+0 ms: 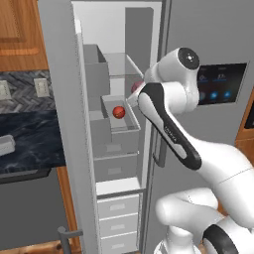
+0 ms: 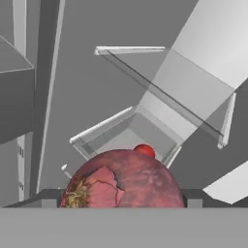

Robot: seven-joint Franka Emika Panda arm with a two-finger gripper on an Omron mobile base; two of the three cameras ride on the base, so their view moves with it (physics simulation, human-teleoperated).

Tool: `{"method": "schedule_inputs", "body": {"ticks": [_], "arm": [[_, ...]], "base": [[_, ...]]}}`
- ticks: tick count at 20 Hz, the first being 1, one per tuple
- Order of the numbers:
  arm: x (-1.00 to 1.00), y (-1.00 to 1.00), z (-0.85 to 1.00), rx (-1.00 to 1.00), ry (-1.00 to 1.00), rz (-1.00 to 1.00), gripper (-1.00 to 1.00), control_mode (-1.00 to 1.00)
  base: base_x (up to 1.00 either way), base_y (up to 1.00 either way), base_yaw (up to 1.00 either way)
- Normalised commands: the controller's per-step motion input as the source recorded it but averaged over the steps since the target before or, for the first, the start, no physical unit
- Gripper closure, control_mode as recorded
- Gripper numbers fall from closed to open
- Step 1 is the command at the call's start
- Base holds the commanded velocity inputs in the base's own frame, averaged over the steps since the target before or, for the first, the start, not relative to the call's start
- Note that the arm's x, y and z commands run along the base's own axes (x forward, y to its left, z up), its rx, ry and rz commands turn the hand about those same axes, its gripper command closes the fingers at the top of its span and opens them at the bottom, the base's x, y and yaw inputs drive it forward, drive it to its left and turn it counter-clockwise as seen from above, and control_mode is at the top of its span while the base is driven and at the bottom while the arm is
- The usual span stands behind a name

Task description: Take the onion and onion out of the freezer and place them in the tupperware container on the counter. Then put the tupperware containing the vegetables back in the freezer.

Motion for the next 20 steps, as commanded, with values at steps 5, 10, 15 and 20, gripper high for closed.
{"method": "schedule_inputs", "body": {"ticks": [5, 10, 15, 20], "arm": [[-0.68, -0.26, 0.00, 0.03, 0.22, -0.25, 1.00, -1.00], [-0.20, -0.34, 0.00, 0.01, 0.26, -0.32, 1.00, -1.00], [-0.01, -0.68, 0.00, 0.01, 0.18, -0.20, 1.00, -1.00], [-0.16, -0.43, -0.04, 0.01, 0.05, -0.08, 1.00, -1.00]], "base": [[0.00, 0.00, 0.00], [0.00, 0.00, 0.00], [0.00, 0.00, 0.00], [0.00, 0.00, 0.00]]}}
